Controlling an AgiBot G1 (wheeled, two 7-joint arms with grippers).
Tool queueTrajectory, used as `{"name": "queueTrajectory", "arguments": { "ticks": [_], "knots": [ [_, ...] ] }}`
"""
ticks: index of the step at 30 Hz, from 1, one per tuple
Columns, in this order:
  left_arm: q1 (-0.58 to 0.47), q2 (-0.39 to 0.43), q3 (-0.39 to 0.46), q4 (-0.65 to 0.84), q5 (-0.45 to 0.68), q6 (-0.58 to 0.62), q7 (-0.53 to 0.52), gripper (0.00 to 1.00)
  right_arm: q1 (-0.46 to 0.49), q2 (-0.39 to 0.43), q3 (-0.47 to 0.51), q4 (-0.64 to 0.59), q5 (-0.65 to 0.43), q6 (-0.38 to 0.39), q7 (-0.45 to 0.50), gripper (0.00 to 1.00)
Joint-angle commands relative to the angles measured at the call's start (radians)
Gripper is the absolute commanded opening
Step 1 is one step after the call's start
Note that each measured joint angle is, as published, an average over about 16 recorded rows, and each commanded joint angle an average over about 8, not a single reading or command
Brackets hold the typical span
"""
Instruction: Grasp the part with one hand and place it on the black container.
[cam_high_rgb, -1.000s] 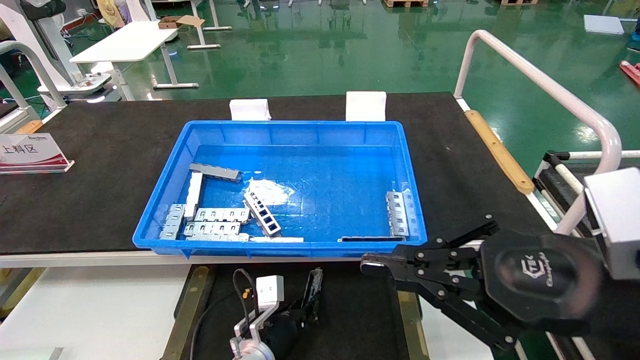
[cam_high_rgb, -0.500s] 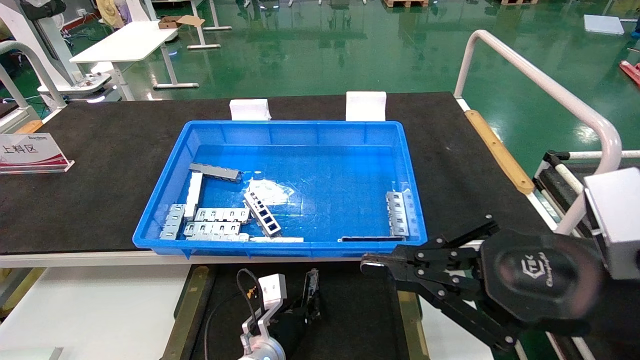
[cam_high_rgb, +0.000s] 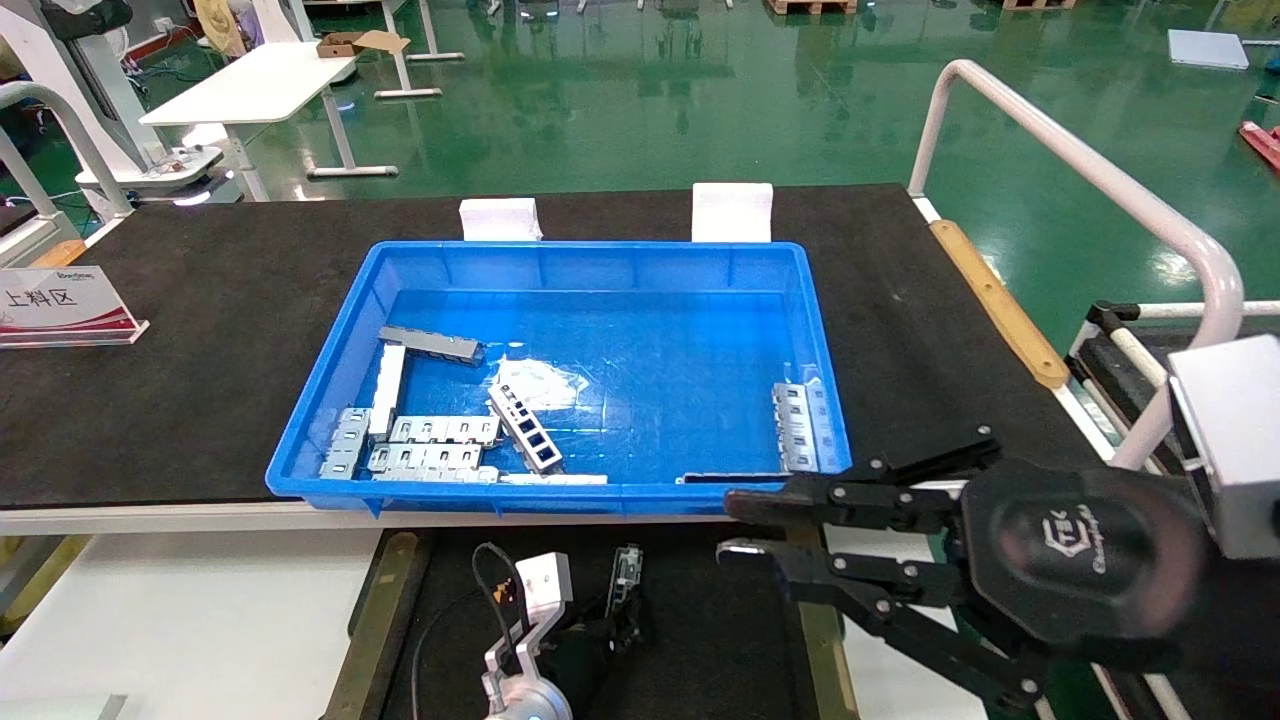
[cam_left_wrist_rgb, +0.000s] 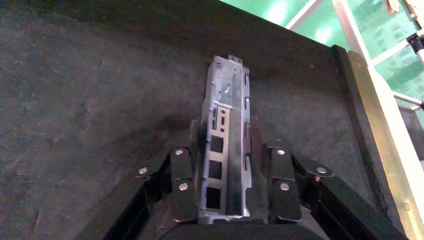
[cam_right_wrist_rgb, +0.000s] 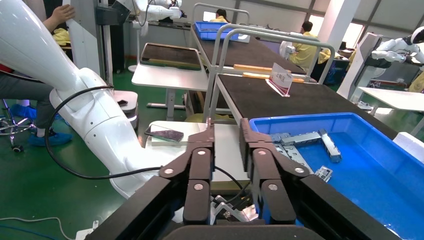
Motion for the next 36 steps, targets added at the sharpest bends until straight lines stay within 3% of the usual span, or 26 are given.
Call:
{"name": "queueTrajectory", "arguments": {
  "ticks": [1, 8, 22, 29, 36],
  "knots": [
    [0.0, 0.004, 0.0, 0.004, -0.002, -0.002, -0.002, 1.0, 0.0, 0.0, 0.0, 0.0, 0.0, 0.0, 0.0, 1.0],
    [0.01, -0.048, 0.0, -0.057, 0.044, 0.025, 0.004, 1.0, 0.0, 0.0, 0.0, 0.0, 0.0, 0.0, 0.0, 1.0],
    [0.063, -0.294, -0.05, -0.301, 0.224, 0.241, 0.023, 1.0, 0.0, 0.0, -0.001, 0.0, 0.0, 0.0, 0.0, 1.0],
    [0.086, -0.375, -0.131, -0.35, 0.314, 0.414, 0.055, 1.0, 0.0, 0.0, -0.001, 0.0, 0.0, 0.0, 0.0, 1.0],
    [0.119, -0.448, -0.27, -0.36, 0.341, 0.67, 0.155, 1.0, 0.0, 0.0, -0.001, 0.0, 0.001, 0.0, 0.0, 1.0]
  ]
}}
